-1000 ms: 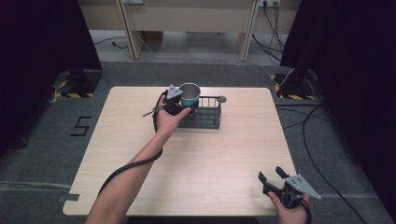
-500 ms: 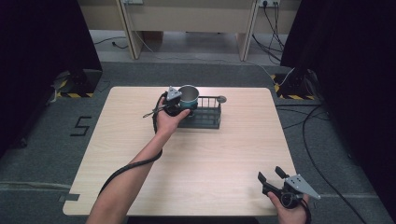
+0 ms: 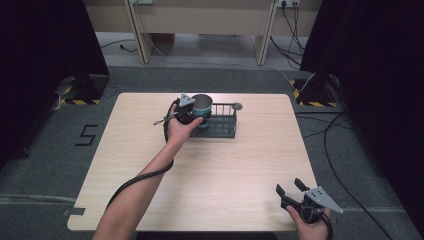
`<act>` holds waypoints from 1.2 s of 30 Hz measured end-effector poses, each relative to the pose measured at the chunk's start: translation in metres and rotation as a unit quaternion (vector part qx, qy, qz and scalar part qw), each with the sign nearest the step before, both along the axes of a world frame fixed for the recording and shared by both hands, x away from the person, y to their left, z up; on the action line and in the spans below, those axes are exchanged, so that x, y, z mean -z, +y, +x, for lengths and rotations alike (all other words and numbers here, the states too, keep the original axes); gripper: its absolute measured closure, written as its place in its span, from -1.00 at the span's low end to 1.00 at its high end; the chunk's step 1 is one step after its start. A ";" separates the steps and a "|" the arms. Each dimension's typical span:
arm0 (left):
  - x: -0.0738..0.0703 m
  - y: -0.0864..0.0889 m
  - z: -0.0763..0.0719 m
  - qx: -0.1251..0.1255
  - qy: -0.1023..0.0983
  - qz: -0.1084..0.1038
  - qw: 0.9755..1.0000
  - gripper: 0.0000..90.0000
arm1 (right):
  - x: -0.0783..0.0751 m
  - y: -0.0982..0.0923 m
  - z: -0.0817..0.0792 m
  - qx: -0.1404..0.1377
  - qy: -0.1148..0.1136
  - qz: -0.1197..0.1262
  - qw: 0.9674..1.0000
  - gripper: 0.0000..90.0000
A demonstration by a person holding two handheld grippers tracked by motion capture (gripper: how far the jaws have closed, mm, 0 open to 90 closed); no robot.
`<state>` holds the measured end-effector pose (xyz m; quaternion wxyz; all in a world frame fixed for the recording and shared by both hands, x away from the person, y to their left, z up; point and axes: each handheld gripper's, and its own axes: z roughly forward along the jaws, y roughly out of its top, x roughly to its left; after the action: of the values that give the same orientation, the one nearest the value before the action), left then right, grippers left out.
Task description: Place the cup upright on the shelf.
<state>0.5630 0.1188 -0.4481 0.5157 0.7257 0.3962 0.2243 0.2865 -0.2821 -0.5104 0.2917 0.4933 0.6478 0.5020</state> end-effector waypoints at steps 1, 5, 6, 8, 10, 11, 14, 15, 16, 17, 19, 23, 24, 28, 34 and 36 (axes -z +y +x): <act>0.000 0.000 0.000 0.000 -0.001 -0.001 1.000 -0.68 | 0.000 0.000 0.000 0.000 0.000 0.000 1.000 -0.47; -0.001 0.002 -0.001 -0.001 -0.011 0.002 1.000 -0.69 | 0.000 0.000 0.000 0.000 0.000 -0.001 1.000 -0.47; -0.001 0.002 -0.001 -0.001 -0.011 0.002 1.000 -0.69 | 0.000 0.000 0.000 0.000 0.000 -0.001 1.000 -0.47; -0.001 0.003 -0.001 -0.001 -0.012 -0.002 1.000 -0.69 | 0.000 0.000 0.000 -0.001 0.000 -0.001 1.000 -0.47; -0.002 0.004 -0.002 0.000 -0.013 -0.002 1.000 -0.70 | 0.000 0.000 0.000 0.000 0.000 -0.001 1.000 -0.47; -0.002 0.004 -0.002 0.001 -0.013 -0.002 1.000 -0.70 | 0.000 0.000 0.000 0.000 0.000 -0.001 1.000 -0.47; -0.002 0.005 -0.002 0.001 -0.014 0.000 1.000 -0.70 | 0.000 0.001 0.000 -0.001 0.001 -0.001 1.000 -0.47; -0.002 0.006 -0.003 0.000 -0.015 -0.002 1.000 -0.70 | 0.000 0.001 0.000 -0.001 0.000 -0.001 1.000 -0.47; -0.002 0.006 -0.003 0.000 -0.015 -0.002 1.000 -0.70 | 0.000 0.001 0.000 -0.001 0.001 0.000 1.000 -0.47; -0.002 0.007 -0.004 -0.001 -0.016 -0.004 1.000 -0.70 | 0.000 0.001 0.000 -0.001 0.001 0.001 1.000 -0.47; -0.001 0.008 -0.005 -0.001 -0.017 -0.003 1.000 -0.69 | 0.000 0.001 0.000 -0.001 0.001 0.000 1.000 -0.47; -0.001 0.010 -0.008 0.000 -0.024 -0.004 1.000 -0.69 | 0.000 0.001 0.000 -0.003 0.001 0.000 1.000 -0.48; -0.001 0.011 -0.009 0.000 -0.026 -0.004 1.000 -0.69 | 0.000 0.001 0.000 -0.003 0.001 0.000 1.000 -0.48; -0.001 0.014 -0.012 -0.002 -0.029 -0.011 1.000 -0.69 | 0.000 0.001 0.000 -0.003 0.003 0.000 1.000 -0.48; -0.003 0.018 -0.019 -0.007 -0.031 -0.017 0.999 -0.69 | 0.000 0.002 0.000 -0.002 0.003 0.000 1.000 -0.48; -0.004 0.020 -0.022 -0.005 -0.034 -0.017 0.999 -0.69 | 0.000 0.002 0.000 -0.002 0.003 0.000 1.000 -0.48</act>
<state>0.5406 0.1388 -0.4442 0.5401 0.7066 0.3859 0.2452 0.2865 -0.2804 -0.5103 0.2887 0.4933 0.6498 0.5011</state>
